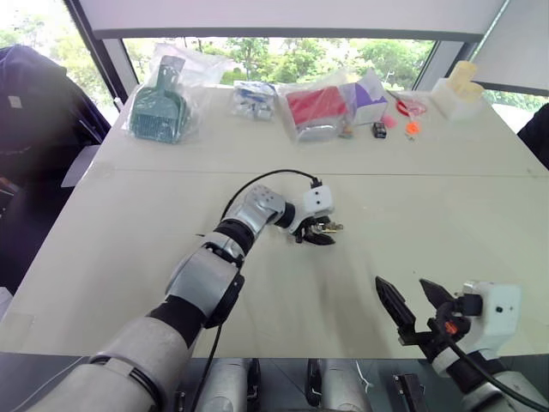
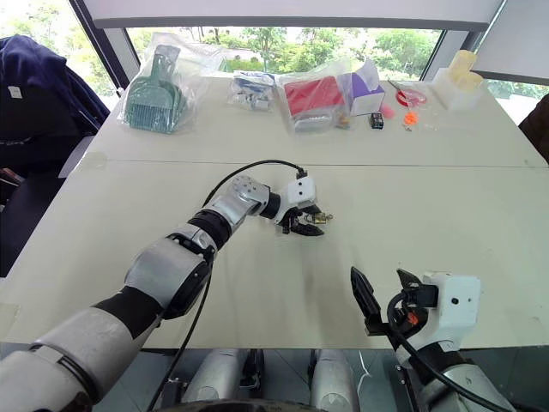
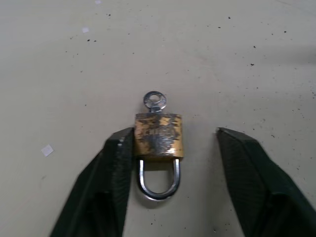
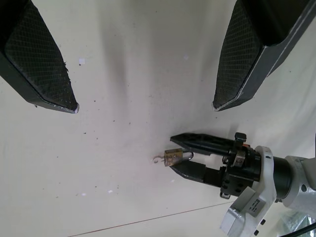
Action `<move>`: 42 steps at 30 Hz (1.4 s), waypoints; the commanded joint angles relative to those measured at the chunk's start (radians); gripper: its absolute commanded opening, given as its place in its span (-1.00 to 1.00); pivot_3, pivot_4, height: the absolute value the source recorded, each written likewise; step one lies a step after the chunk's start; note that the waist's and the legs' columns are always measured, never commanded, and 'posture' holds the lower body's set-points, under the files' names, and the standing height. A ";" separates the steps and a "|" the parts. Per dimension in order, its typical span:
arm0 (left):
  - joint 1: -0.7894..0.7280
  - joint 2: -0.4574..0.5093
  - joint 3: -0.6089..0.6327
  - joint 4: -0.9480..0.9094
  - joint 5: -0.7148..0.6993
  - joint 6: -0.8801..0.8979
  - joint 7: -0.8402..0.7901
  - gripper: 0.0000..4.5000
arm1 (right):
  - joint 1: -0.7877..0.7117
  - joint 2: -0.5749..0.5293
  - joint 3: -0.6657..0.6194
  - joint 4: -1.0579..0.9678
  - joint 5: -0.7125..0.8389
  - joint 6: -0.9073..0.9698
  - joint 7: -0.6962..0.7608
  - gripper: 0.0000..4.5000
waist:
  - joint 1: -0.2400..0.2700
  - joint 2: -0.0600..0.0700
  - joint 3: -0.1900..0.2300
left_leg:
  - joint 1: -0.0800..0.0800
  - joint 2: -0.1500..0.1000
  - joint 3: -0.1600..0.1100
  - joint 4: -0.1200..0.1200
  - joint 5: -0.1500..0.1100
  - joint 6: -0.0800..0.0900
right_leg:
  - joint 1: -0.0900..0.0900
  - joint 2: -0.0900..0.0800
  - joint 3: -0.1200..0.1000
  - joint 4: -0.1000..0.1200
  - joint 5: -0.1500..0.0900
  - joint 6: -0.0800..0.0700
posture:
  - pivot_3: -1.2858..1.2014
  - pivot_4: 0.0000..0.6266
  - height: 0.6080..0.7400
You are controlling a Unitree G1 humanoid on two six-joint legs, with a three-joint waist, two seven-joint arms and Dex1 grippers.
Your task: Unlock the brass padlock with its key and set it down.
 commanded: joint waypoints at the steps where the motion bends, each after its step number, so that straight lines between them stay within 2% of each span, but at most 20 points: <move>1: 0.037 -0.004 -0.031 0.038 0.064 0.018 0.031 -0.49 | -0.014 -0.010 -0.019 -0.030 0.021 -0.003 -0.009 1.00 | 0.000 -0.002 -0.001 | 0.000 0.000 0.000 0.000 0.000 0.000 | 0.000 0.000 0.000 0.000 0.000 0.000 | 0.03 -0.52 0.93; 6: 0.031 -0.003 -0.005 0.032 0.048 -0.007 0.067 -0.49 | -0.060 -0.003 -0.019 -0.030 0.046 0.029 -0.010 1.00 | 0.001 -0.005 -0.003 | 0.003 0.000 0.000 0.001 0.000 0.000 | 0.004 0.000 0.000 -0.001 0.000 0.000 | 0.03 -0.52 0.93; 10: -0.009 0.019 0.082 -0.001 -0.038 -0.073 0.004 -0.49 | -0.145 0.040 -0.055 -0.030 0.156 0.086 -0.031 1.00 | -0.001 -0.005 -0.003 | 0.004 0.001 0.000 0.000 0.000 0.000 | 0.004 -0.001 0.000 -0.001 0.000 0.000 | 0.03 -0.52 0.93; 14: -0.036 0.044 0.178 -0.107 -0.170 -0.139 -0.182 -0.49 | -0.314 0.094 -0.077 0.024 0.283 0.135 0.019 1.00 | -0.003 -0.004 -0.002 | -0.001 0.001 0.000 0.000 0.000 0.000 | -0.002 0.001 0.000 -0.001 0.001 -0.001 | 0.03 -0.52 0.93; 18: 0.015 0.059 0.214 -0.349 -0.295 -0.065 -0.307 -0.49 | -0.535 0.178 -0.070 0.151 0.384 0.185 0.082 1.00 | 0.000 -0.003 -0.002 | -0.004 0.001 0.000 0.002 0.000 0.000 | -0.003 0.000 0.000 0.000 0.001 -0.001 | 0.03 -0.52 0.93; 22: 0.127 0.081 0.184 -0.662 -0.352 0.058 -0.293 -0.49 | -0.698 0.292 -0.067 0.241 0.464 0.219 0.124 1.00 | -0.004 -0.001 -0.001 | -0.004 0.000 0.000 0.002 0.000 0.001 | -0.002 0.000 0.000 -0.001 0.001 -0.001 | 0.03 -0.52 0.93; 26: 0.215 0.105 0.149 -0.868 -0.353 0.114 -0.233 -0.49 | -0.796 0.386 -0.088 0.289 0.532 0.244 0.148 1.00 | -0.001 -0.001 -0.001 | -0.003 0.000 0.000 0.002 0.000 0.001 | -0.003 0.000 0.000 0.004 0.001 -0.001 | 0.03 -0.52 0.93; 35: 0.266 0.139 0.107 -0.995 -0.379 0.144 -0.160 -0.49 | -0.876 0.482 -0.117 0.329 0.572 0.315 0.162 1.00 | -0.003 0.000 -0.001 | -0.003 -0.001 0.000 0.004 0.001 0.001 | -0.002 0.000 0.000 0.004 0.001 -0.001 | 0.03 -0.52 0.93; 38: 0.266 0.147 0.099 -1.008 -0.393 0.149 -0.154 -0.51 | -0.890 0.503 -0.119 0.337 0.555 0.332 0.164 0.62 | -0.003 0.001 -0.001 | -0.003 -0.001 0.000 0.004 0.001 0.000 | -0.002 0.001 0.000 0.005 0.001 -0.001 | 0.03 -0.52 0.93; 42: 0.265 0.153 0.091 -1.006 -0.400 0.140 -0.149 -0.51 | -0.899 0.537 -0.126 0.340 0.538 0.341 0.162 -0.30 | -0.002 0.001 -0.001 | -0.003 -0.001 0.000 0.004 0.001 0.000 | -0.002 0.001 0.000 0.005 0.001 -0.001 | 0.03 -0.52 0.93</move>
